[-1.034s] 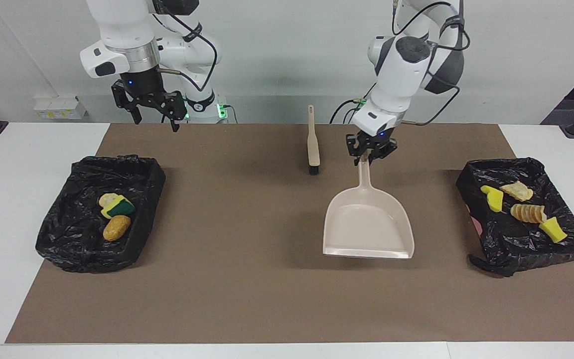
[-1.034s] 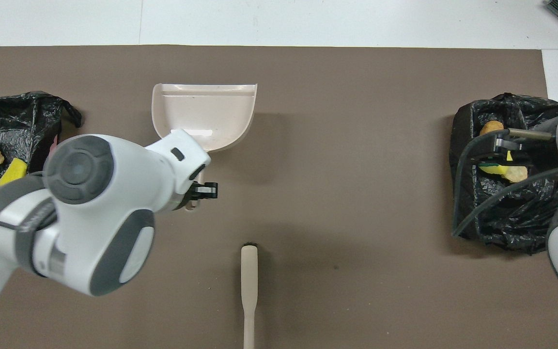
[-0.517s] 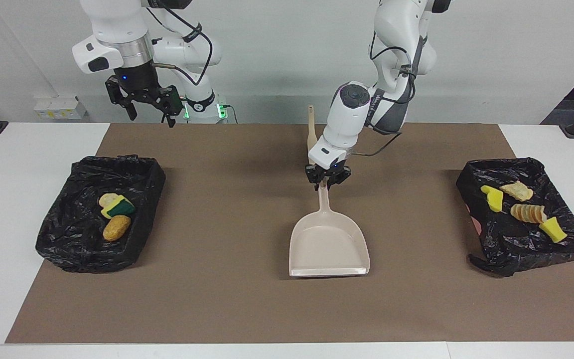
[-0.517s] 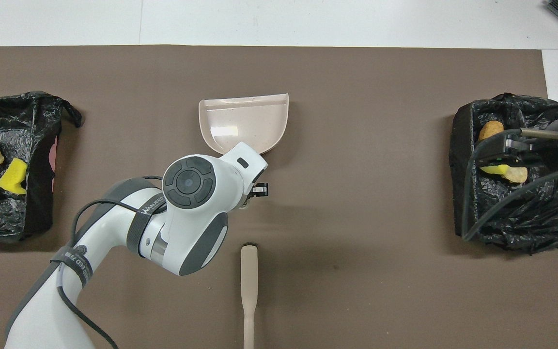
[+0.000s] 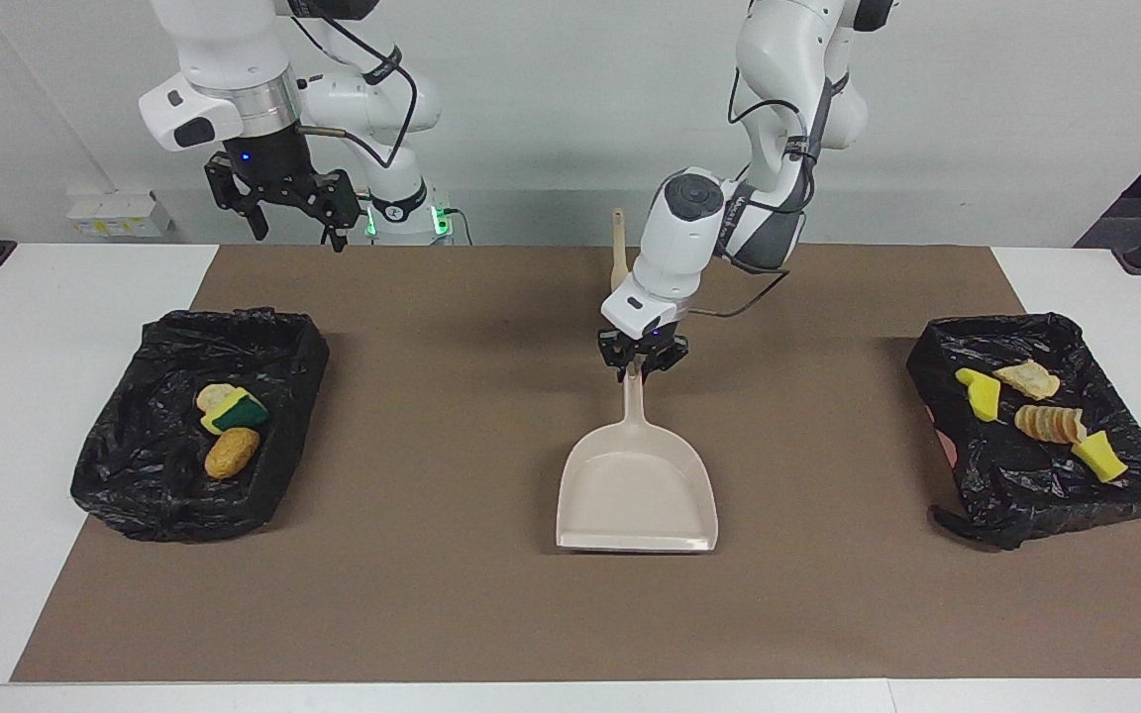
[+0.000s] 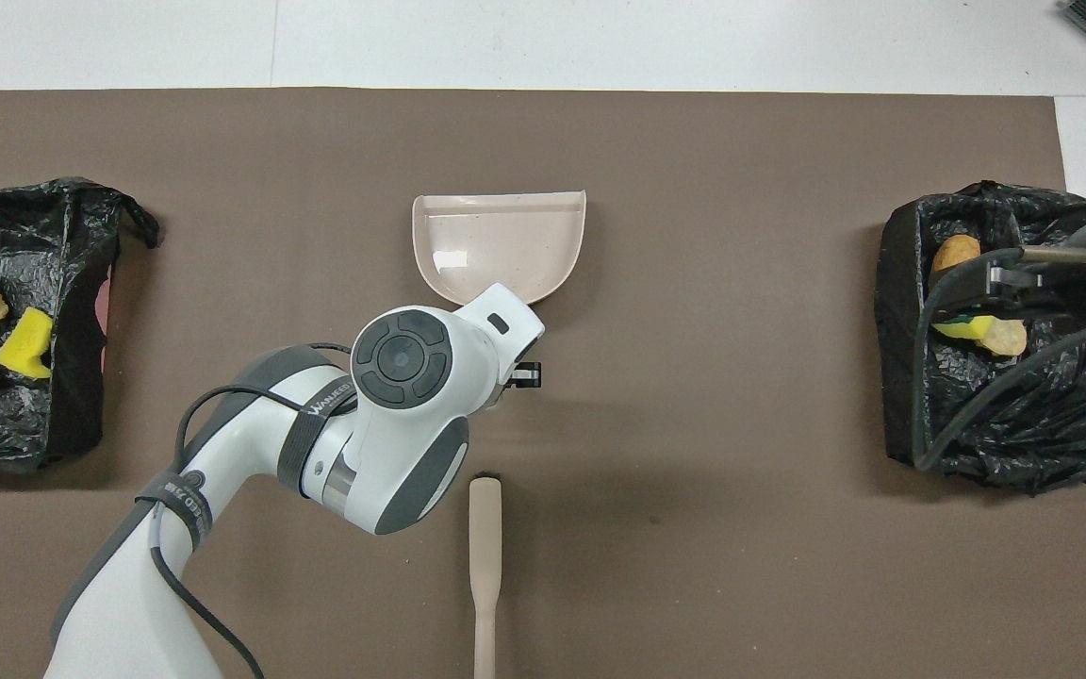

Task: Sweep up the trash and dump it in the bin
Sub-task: 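Set the dustpan down at the table center and withdraw the left gripper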

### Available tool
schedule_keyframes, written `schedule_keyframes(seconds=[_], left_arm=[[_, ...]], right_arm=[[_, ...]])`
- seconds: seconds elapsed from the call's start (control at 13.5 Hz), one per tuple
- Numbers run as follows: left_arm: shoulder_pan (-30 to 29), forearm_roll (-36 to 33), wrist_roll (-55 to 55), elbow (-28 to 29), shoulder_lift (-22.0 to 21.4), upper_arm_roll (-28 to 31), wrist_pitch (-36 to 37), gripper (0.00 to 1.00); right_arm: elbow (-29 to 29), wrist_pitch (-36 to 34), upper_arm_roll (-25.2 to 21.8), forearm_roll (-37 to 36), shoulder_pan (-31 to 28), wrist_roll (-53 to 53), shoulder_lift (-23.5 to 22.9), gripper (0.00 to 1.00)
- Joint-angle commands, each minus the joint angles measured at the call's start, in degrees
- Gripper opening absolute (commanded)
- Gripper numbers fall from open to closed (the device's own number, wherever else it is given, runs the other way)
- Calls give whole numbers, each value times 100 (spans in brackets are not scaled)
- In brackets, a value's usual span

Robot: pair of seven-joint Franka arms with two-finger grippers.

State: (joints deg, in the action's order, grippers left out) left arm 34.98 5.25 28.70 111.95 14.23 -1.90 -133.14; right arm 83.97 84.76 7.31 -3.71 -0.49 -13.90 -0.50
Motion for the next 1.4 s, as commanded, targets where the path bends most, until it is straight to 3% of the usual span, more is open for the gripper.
schedule_keyframes(seconds=[0.0,0.07,0.3,0.44,0.59,0.81,1.33], left_arm=[[132,2,92,-209,177,129,-27,34],[123,2,57,-226,203,129,-71,99],[-8,11,57,-393,72,155,156,100],[-105,2,91,-569,-103,251,699,100],[-350,2,-31,-561,-559,384,1131,100],[-1061,2,-731,-499,-1209,384,2033,100],[-3056,2,-3061,-499,-1879,384,3312,100]], right_arm=[[-215,-197,33,212,-92,283,-82,100],[-206,-197,24,317,-83,274,-64,100],[-136,-249,33,344,-66,292,6,100],[-100,-267,33,336,-48,292,24,100],[-100,-250,33,336,-48,274,24,100],[-100,-503,24,344,-48,257,41,100],[-100,-417,33,327,-92,274,59,100]])
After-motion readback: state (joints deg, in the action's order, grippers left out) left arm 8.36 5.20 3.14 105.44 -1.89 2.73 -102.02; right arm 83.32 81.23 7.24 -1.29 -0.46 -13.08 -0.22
